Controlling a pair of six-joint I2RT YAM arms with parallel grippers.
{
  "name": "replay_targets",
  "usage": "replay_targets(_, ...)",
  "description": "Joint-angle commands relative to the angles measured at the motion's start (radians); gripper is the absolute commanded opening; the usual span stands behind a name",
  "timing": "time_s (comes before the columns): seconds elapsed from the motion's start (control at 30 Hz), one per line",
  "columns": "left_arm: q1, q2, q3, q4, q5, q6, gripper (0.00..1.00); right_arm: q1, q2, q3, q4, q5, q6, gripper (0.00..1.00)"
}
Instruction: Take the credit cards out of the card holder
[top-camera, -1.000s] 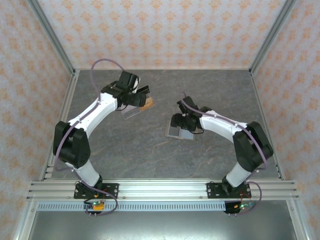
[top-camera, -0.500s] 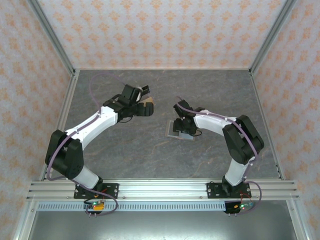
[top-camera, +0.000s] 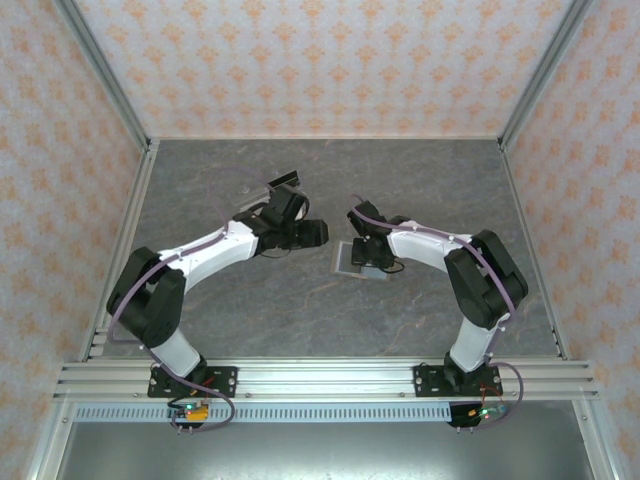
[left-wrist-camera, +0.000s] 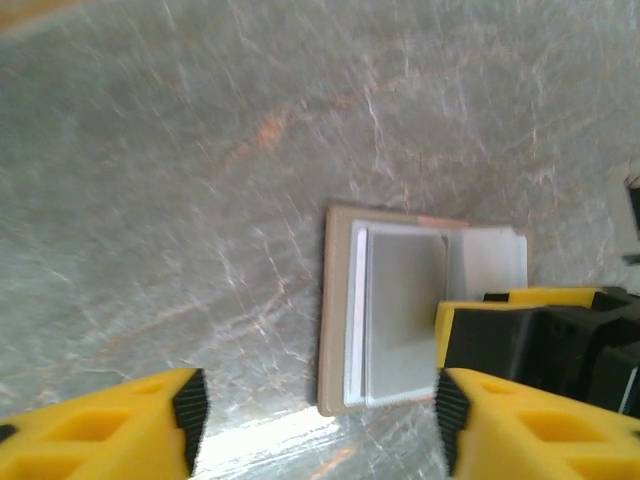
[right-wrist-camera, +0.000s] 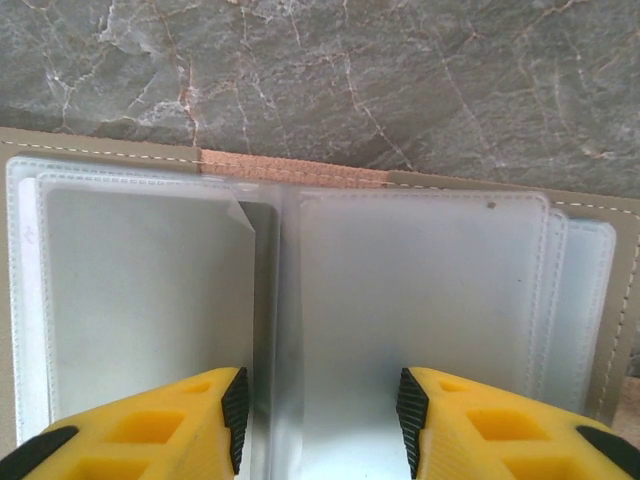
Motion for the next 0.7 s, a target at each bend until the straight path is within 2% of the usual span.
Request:
replay_targets(0.0,-0.029,0.038,-0.015,0.072,0.066,-0.095,0.55,-0.01,0.043,-0.045,-0.003,0.034,-0.022,0.46)
replay_targets(0.17,-0.06,0.117,-0.01,0.141,0.128,-0.168,0.41,-0.017,0.038,-0.063,0.021,0.013,-0.024,0.45)
replay_targets(0.3,-0.077,0.168,0.004,0.166,0.147,-0.202,0.33,-0.025,0.037,-0.073,0.035,-0.002,-0.024,0.41)
replay_targets(0.47,-0.088,0.216,0.035,0.144,0.146,-0.212,0.28,-0.033,0.041,-0.082,0.047,-0.021,-0.022,0.37)
replay_targets(0.67,-0.092,0.25,0.058,0.136,0.151,-0.217,0.26,-0.04,0.039,-0.092,0.055,-0.031,-0.019,0.37)
